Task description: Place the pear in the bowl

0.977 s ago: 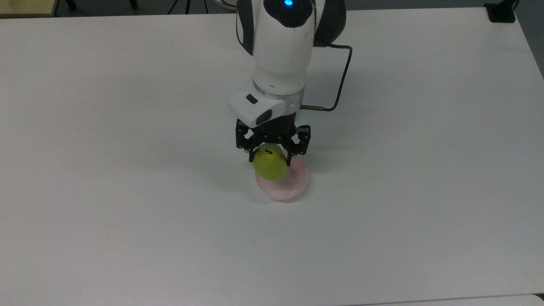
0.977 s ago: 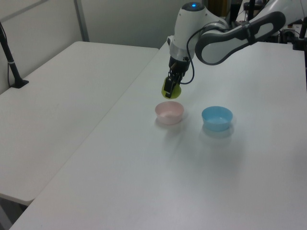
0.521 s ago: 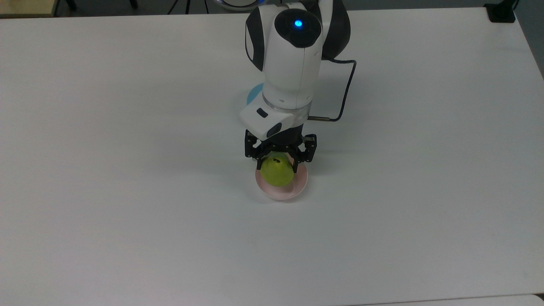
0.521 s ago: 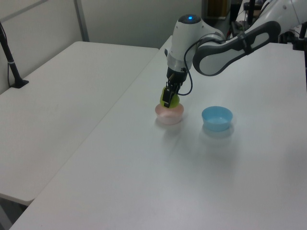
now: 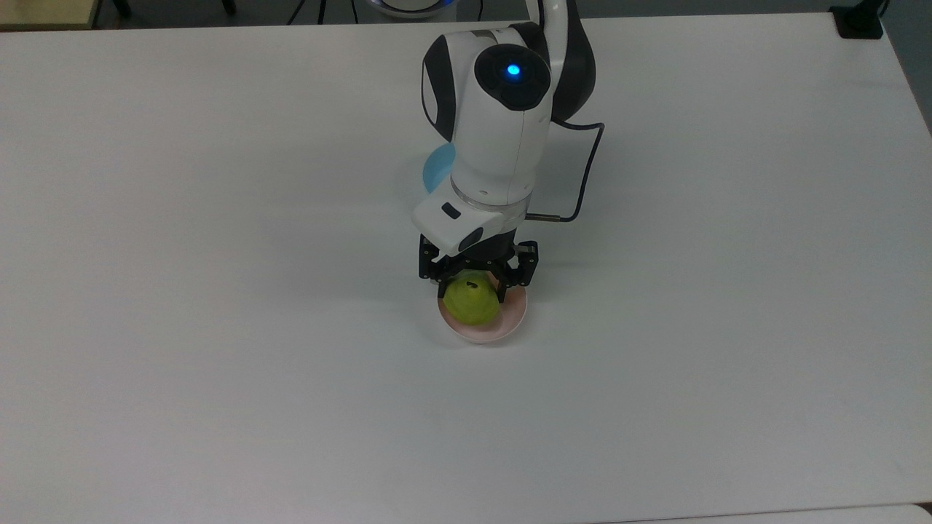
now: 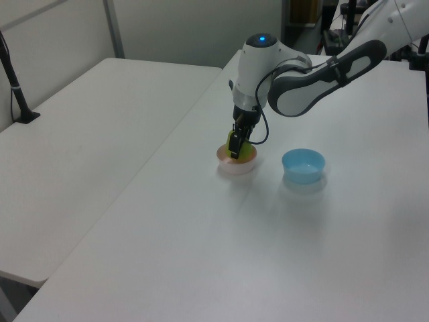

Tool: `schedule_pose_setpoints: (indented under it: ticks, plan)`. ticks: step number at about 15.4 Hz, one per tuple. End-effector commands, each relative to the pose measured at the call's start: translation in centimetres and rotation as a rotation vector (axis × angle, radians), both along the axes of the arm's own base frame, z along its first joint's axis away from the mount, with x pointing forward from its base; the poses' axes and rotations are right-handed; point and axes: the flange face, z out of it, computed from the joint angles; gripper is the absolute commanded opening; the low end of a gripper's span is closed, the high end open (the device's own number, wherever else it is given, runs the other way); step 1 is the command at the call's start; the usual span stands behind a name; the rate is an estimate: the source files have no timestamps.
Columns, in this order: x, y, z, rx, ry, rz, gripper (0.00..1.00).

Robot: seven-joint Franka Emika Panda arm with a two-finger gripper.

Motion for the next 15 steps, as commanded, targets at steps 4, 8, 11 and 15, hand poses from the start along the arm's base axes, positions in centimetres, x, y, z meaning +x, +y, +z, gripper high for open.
schedule_pose_setpoints:
  ticks: [4,8,11,15]
  plan:
    - [-0.3,0.7,0.8,-0.010,-0.023,0.002,0.91]
    - [-0.4,0.7,2.9,-0.003,-0.046,0.003,1.00]
    - [-1.0,0.3,5.6,-0.009,-0.037,-0.005,1.00]
    - [-3.3,-1.2,12.1,-0.020,0.013,-0.006,1.00]
